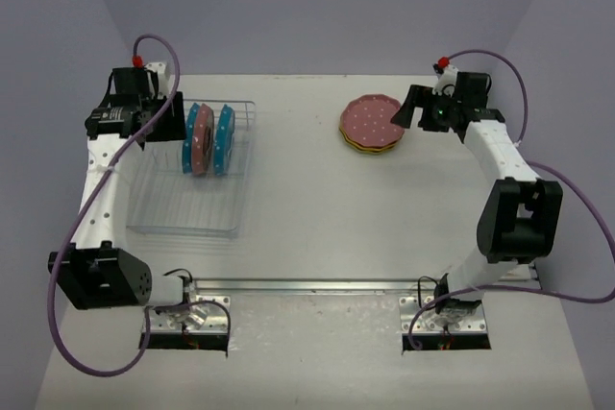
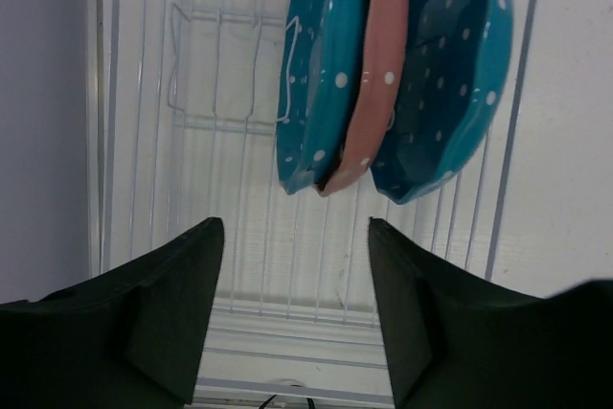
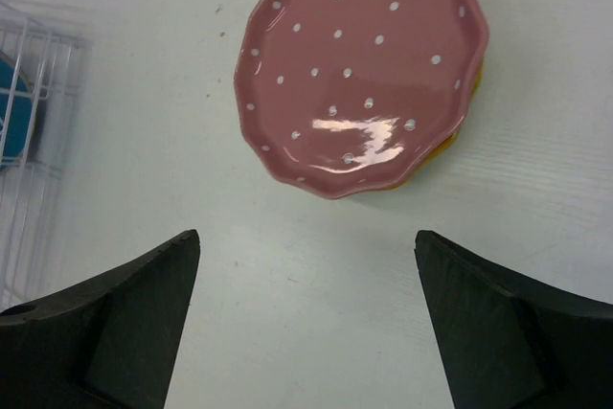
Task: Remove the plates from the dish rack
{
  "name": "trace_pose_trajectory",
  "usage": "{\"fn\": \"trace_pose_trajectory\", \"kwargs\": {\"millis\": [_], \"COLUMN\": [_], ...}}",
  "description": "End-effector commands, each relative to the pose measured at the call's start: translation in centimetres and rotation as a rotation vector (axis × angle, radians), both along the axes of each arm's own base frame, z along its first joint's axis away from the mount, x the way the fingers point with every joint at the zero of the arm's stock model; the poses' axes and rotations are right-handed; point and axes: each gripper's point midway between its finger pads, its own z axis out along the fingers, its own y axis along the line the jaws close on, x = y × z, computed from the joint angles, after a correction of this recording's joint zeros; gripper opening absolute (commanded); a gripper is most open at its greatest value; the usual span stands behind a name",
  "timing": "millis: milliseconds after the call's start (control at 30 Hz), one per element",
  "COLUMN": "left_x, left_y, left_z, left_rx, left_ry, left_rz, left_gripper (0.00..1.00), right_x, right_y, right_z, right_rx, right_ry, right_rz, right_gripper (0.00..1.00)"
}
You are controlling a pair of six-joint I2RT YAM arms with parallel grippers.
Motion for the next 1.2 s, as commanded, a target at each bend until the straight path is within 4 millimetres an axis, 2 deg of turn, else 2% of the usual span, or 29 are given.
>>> {"fn": "trace_pose_trajectory", "kwargs": {"millis": [0, 167, 333, 567, 733, 900, 1067, 1167], "left_x": [3.6, 5.8, 6.8, 7.9, 7.6, 7.2, 7.4, 7.6], "left_y": [0.4, 0.6, 0.6, 0.4, 0.0, 1.1, 2.4, 1.9], "left_z": [1.9, 0.8, -1.7, -3.7, -5.9, -8.3, -9.2, -9.4], "left_rx": [0.005, 0.005, -0.008, -0.029, -0.048, -0.009, 0.037, 0.014], "left_ry": [-0.096, -0.077, -0.015, 0.014, 0.069, 0.114, 0.135, 0.132], "left_rz": [-0.054, -0.086, -0.105, -0.121, -0.150, -0.104, -0.044, -0.064], "left_gripper": [0.52, 0.49, 0.48, 0.48, 0.48, 0.48, 0.42, 0.42], "right_x": [-2.7, -5.0, -6.4, -6.7, -6.6, -6.6, -6.7, -6.7], "right_y": [1.0, 1.4, 1.9, 2.1, 2.4, 2.5, 2.5, 2.5], "right_z": [1.6, 2.2, 3.0, 3.9, 4.1, 3.9, 4.0, 3.9], "right_rx": [-0.020, -0.013, 0.000, 0.020, 0.041, 0.052, 0.050, 0.050], "right_ry": [-0.082, -0.096, -0.107, -0.113, -0.103, -0.090, -0.091, -0.089], "right_rz": [0.078, 0.095, 0.110, 0.113, 0.111, 0.115, 0.115, 0.117], "right_gripper": [0.99, 0.99, 0.99, 0.99, 0.99, 0.99, 0.99, 0.99]}}
